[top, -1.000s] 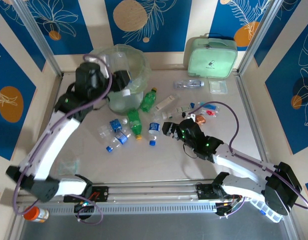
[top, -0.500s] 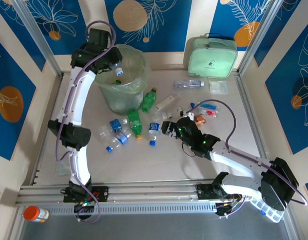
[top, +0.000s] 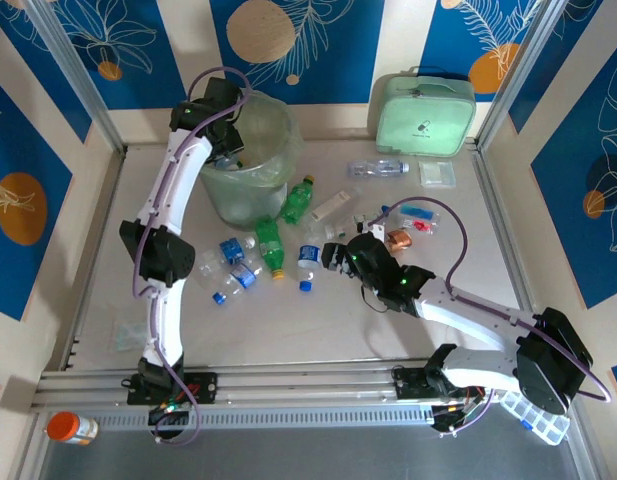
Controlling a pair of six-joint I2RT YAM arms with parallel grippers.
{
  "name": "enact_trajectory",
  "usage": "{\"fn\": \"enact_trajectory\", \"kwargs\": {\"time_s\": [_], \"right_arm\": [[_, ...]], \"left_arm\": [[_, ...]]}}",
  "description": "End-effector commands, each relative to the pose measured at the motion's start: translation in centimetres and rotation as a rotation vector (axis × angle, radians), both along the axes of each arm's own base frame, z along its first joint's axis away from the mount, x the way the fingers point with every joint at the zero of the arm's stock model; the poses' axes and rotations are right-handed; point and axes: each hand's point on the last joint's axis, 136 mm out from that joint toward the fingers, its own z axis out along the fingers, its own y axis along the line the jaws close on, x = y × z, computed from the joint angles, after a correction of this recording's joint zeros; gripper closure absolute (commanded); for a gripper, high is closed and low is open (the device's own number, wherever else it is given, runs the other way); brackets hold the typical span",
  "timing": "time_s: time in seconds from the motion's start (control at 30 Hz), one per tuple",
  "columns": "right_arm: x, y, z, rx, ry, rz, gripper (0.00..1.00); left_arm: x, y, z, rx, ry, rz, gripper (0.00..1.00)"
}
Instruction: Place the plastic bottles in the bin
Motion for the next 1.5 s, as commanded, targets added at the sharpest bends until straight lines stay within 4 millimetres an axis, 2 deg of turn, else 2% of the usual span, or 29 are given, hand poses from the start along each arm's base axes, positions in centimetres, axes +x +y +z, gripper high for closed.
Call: {"fn": "enact_trajectory", "kwargs": {"time_s": [0.0, 0.13, 0.3, 0.43, 0.53, 0.63, 0.77, 0.93, 1.07, 1.3, 1.37, 1.47], "right_arm": [[0.6, 0.2, 1.4, 0.003, -0.032, -0.018, 0.06], [0.6, 0.1, 1.3, -0.001, -0.033, -0.021, 0.06], [0.7, 0.3, 1.4, 0.000, -0.036, -0.016, 0.06], [0.6, 0.4, 1.6, 0.003, -0.044, -0.009, 0.06], [0.6, 0.4, 1.6, 0.003, -0.049, -0.003, 0.06], [0.7, 0.4, 1.8, 0.000, -0.054, -0.006, 0.06], [0.7, 0.2, 2.0, -0.002, -0.063, -0.010, 0.06], [0.7, 0.1, 2.3, -0.001, -0.079, -0.007, 0.06], [0.7, -0.4, 2.5, -0.008, -0.090, -0.021, 0.06], [0.7, -0.6, 2.9, -0.004, -0.108, -0.021, 0.06], [0.7, -0.5, 2.9, -0.004, -0.109, -0.012, 0.06], [0.7, -0.5, 2.8, -0.007, -0.107, -0.014, 0.06]], "left_arm": [[0.2, 0.9, -2.5, 0.038, 0.061, 0.038, 0.41], [0.2, 1.1, -4.2, 0.045, 0.100, 0.070, 0.30], [-0.1, 0.8, -6.5, 0.032, 0.163, 0.093, 0.22], [-0.2, 0.7, -6.2, 0.018, 0.154, 0.097, 0.14], [-0.2, 0.4, -4.5, -0.013, 0.116, 0.084, 0.14], [-0.4, -0.2, -2.0, -0.046, 0.064, 0.044, 0.14], [-1.5, -1.0, 2.1, -0.079, -0.017, -0.022, 0.13], [-3.0, -3.0, 7.2, -0.115, -0.138, -0.142, 0.13], [-5.5, -4.3, 10.2, -0.106, -0.207, -0.208, 0.14], [-11.8, -6.6, 13.9, -0.027, -0.312, -0.325, 0.14], [-13.4, -6.9, 14.2, -0.030, -0.333, -0.353, 0.14], [-15.9, -7.6, 13.2, -0.050, -0.340, -0.407, 0.14]]}}
